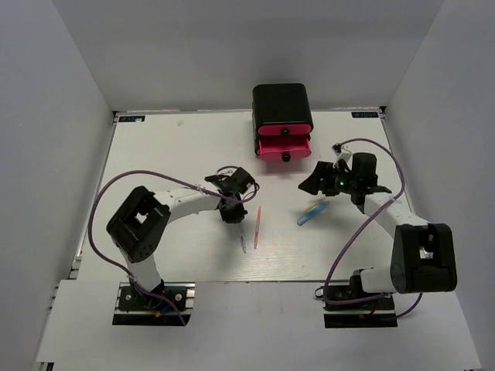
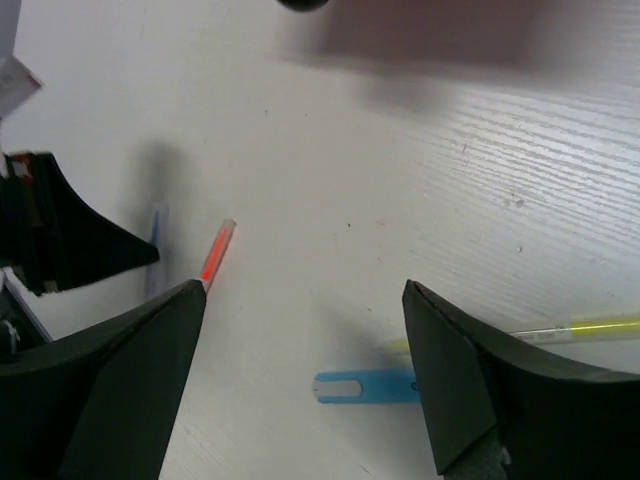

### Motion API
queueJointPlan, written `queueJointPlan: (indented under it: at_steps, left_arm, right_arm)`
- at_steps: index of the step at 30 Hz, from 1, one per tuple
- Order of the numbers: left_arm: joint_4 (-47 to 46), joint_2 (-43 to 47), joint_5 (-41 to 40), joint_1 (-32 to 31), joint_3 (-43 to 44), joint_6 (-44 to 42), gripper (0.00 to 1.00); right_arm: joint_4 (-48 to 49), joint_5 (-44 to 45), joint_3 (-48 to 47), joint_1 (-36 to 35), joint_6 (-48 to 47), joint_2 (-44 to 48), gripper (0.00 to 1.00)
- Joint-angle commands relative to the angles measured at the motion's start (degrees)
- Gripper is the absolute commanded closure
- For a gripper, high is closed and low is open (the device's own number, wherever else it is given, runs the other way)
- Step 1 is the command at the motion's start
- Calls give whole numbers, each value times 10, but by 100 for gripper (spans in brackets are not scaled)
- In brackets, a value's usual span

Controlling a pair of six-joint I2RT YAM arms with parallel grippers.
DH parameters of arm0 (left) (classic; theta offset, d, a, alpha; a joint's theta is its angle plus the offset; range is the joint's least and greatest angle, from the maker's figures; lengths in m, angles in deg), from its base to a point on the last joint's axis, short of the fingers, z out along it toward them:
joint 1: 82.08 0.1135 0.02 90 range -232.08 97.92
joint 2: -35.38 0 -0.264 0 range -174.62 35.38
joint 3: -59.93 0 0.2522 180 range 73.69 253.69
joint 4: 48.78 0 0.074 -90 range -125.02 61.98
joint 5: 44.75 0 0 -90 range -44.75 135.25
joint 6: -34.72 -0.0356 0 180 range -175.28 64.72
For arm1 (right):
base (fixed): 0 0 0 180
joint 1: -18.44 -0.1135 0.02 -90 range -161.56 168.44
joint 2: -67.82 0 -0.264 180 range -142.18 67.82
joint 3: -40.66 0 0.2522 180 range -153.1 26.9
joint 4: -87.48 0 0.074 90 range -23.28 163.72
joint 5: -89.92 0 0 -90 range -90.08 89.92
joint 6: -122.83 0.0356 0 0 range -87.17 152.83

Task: Sort the stationery into containers
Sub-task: Pick up the pen from the center of the board.

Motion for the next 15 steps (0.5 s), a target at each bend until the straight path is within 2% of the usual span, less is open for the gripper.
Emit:
queueJointPlan:
  at_steps: [1,3,5,6,7,9,12,15]
  left_arm:
    - [11,74,-32,-3,5,-34,97]
    - [-13,112,-38,-3,24,-63,98]
    - [-32,132,-38,-3,39,-76,100]
    - [-53,139,-38,4,57,-83,100]
    - [-64,145,-38,4,68,-83,100]
    - [-93,145,-53,10,97,-83,100]
    - [-174,129,-75,10,120,-64,100]
    - [-269,103,-107,10,120,-6,100]
  right_arm:
    - [-8,-60,12,5,-71,59,19]
    - [1,-54,31,2,-110,82,43]
    - [3,-52,48,3,-141,111,71]
    - [-1,-45,51,3,-156,113,93]
    - [-11,-44,53,4,-154,119,100]
    - [-30,-44,54,2,-206,119,100]
    - [-35,-52,58,5,-217,124,98]
    - [-28,-53,65,4,-212,135,95]
